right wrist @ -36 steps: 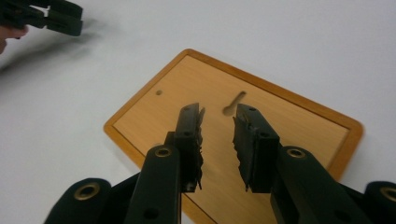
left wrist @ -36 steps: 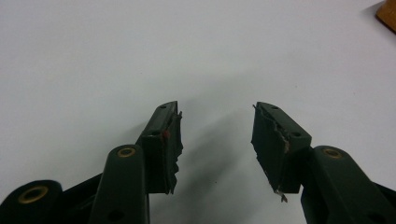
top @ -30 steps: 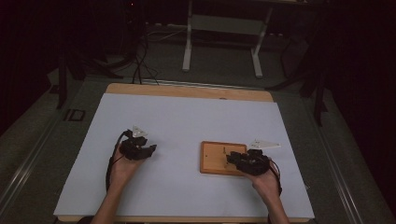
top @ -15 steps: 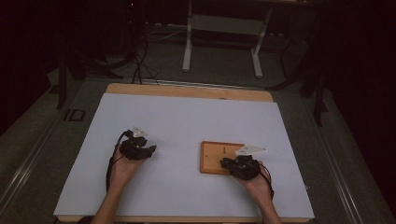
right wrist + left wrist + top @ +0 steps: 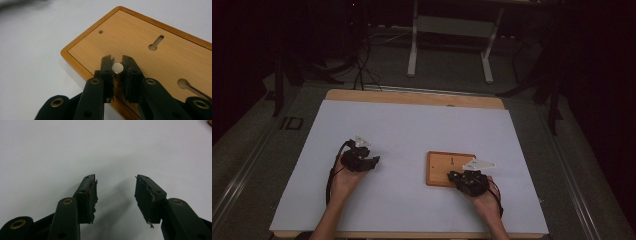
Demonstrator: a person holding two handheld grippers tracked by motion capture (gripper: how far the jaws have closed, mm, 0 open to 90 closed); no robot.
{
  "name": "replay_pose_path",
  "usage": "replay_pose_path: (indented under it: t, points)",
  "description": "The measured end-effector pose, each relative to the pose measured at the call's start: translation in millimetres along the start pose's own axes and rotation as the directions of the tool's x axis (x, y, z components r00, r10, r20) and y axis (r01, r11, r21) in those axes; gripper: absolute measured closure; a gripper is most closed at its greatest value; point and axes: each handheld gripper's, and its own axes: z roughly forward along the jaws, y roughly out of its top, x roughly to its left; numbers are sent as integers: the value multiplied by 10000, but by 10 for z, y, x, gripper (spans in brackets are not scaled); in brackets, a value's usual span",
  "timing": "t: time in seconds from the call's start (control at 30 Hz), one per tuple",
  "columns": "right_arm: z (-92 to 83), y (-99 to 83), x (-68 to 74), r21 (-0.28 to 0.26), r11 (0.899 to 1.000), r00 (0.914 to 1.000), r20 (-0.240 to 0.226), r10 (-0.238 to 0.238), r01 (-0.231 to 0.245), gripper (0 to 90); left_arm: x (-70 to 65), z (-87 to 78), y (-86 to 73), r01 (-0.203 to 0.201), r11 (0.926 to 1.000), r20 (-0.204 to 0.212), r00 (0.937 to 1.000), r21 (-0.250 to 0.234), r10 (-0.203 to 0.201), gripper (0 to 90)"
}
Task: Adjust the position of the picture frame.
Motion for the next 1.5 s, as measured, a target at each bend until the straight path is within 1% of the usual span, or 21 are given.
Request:
replay_pose_path:
  t: [0.1, 0.17, 0.27, 0.37, 0.47, 0.5, 0.57, 0.6, 0.63, 0.67, 0.8, 1.03, 1.1, 1.23, 1.27, 1.33, 1.4, 1.5]
  points:
    - [-1, -14, 13, -78, 10000, 9999, 85, 57, -57, 794, -3, 8, 0, -28, 10000, 7, 10000, 39, 28, 514]
    - [-2, -21, 25, -122, 9999, 9999, 129, 44, -43, 777, -8, 11, 0, -39, 10000, 13, 10000, 63, 39, 514]
    - [-5, -37, 26, -239, 9995, 9998, -112, 192, -195, 715, -10, 13, 1, -51, 10000, 19, 10000, 71, 51, 514]
    - [-5, -37, 23, -243, 9995, 9998, -69, 211, -213, 742, -8, 13, 0, -31, 10000, 12, 10000, 80, 31, 514]
    - [-6, -38, 19, -248, 9992, 9994, 141, 310, -307, 801, -6, 16, 0, -21, 10000, 17, 10000, 95, 21, 514]
    - [-7, -38, 17, -245, 9992, 9994, 174, 313, -309, 807, -8, 17, 1, -35, 9999, 11, 10000, 110, 35, 514]
    - [-5, -32, 41, -206, 9998, 9990, 437, 30, -21, 826, -11, 17, 2, -47, 9999, 21, 10000, 111, 47, 514]
    - [-3, -25, 64, -149, 9997, 9977, 644, -206, 216, 833, -13, 17, 3, -41, 9999, 25, 10000, 104, 41, 514]
    - [-2, -17, 80, -106, 9994, 9964, 787, -329, 338, 835, -13, 17, 3, -38, 9999, 36, 10000, 103, 38, 514]
    - [-1, -13, 84, -92, 9993, 9960, 814, -362, 371, 837, -12, 18, 4, -45, 9999, 40, 10000, 110, 44, 514]
    - [-15, 0, 77, -188, 9991, 9962, 792, -352, 368, 839, -14, 24, 5, -56, 9999, 60, 10000, 130, 55, 514]
    - [-98, 64, 56, -736, 9968, 9963, 827, -236, 297, 840, -43, 19, 16, -130, 9999, 87, 9999, 65, 129, 524]
    - [-118, 85, 50, -940, 9953, 9978, 640, -153, 213, 840, -56, 22, 18, -174, 9998, 125, 9998, 75, 173, 528]
    - [-144, 151, 63, -1200, 9924, 9991, 342, -247, 287, 840, -82, 23, 27, -254, 9997, 229, 9994, 26, 253, 531]
    - [-144, 169, 77, -1226, 9917, 9989, 316, -346, 382, 840, -86, 19, 30, -288, 9996, 256, 9993, 2, 288, 533]
    - [-142, 190, 103, -1238, 9905, 9980, 287, -568, 599, 840, -88, 7, 35, -242, 9997, 387, 9990, -80, 245, 539]
    - [-143, 205, 121, -1251, 9898, 9977, 199, -654, 674, 840, -94, -1, 38, -128, 9997, 484, 9987, -219, 138, 546]
    - [-145, 222, 147, -1322, 9882, 9970, 124, -759, 769, 841, -97, -17, 44, -130, 9995, 715, 9973, -279, 150, 567]
